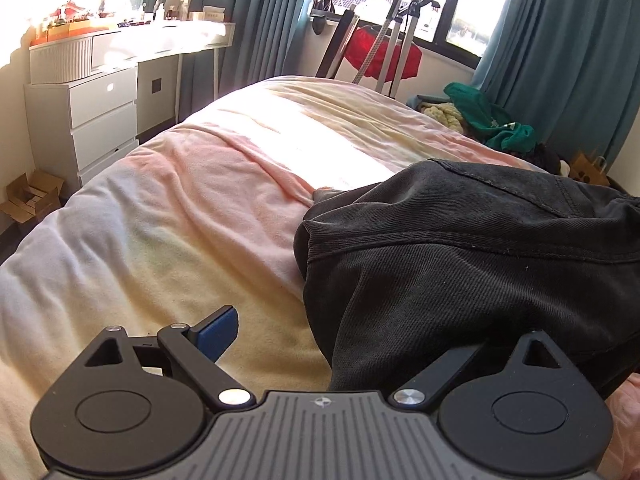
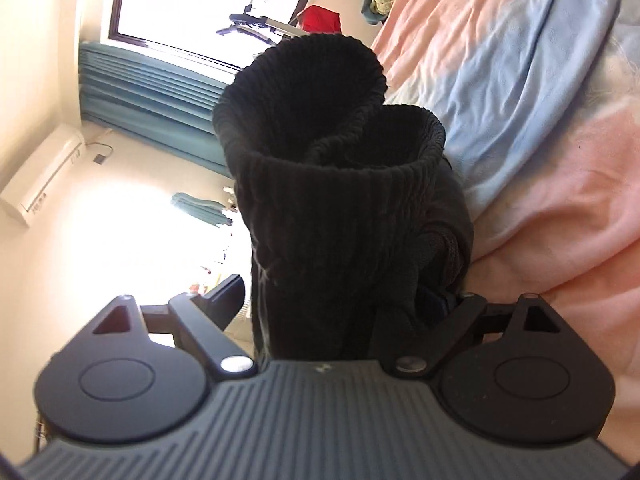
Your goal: Fold clothes
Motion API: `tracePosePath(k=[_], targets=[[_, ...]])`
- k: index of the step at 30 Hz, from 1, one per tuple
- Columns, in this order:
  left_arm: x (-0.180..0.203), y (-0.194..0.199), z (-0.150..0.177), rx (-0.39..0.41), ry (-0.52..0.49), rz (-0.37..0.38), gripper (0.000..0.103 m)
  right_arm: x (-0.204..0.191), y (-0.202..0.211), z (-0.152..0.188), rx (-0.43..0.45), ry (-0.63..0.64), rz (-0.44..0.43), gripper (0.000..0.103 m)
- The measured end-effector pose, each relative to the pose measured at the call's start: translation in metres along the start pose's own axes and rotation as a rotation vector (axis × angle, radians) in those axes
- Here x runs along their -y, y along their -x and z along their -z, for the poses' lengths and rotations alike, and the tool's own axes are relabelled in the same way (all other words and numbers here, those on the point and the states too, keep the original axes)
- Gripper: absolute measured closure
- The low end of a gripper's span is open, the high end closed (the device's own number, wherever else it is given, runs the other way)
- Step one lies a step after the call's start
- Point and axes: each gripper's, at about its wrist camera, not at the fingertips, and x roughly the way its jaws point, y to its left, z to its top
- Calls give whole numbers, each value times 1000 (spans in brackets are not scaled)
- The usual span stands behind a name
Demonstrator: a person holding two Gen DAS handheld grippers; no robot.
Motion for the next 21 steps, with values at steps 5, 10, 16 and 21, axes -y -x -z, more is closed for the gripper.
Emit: tracePosePath(k=[5, 10, 16, 21], targets=[[9, 0, 4, 9, -58, -16, 7, 29, -15, 3, -59, -89, 227, 11], [15, 6, 4, 32, -102, -36, 8, 16, -1, 7, -15, -33, 177, 13], [23, 33, 9, 63, -205, -49, 6, -1, 22, 16, 29, 71, 209, 46], [5, 69, -2, 171, -112, 104, 6, -8, 31, 19, 45, 99, 235, 51]])
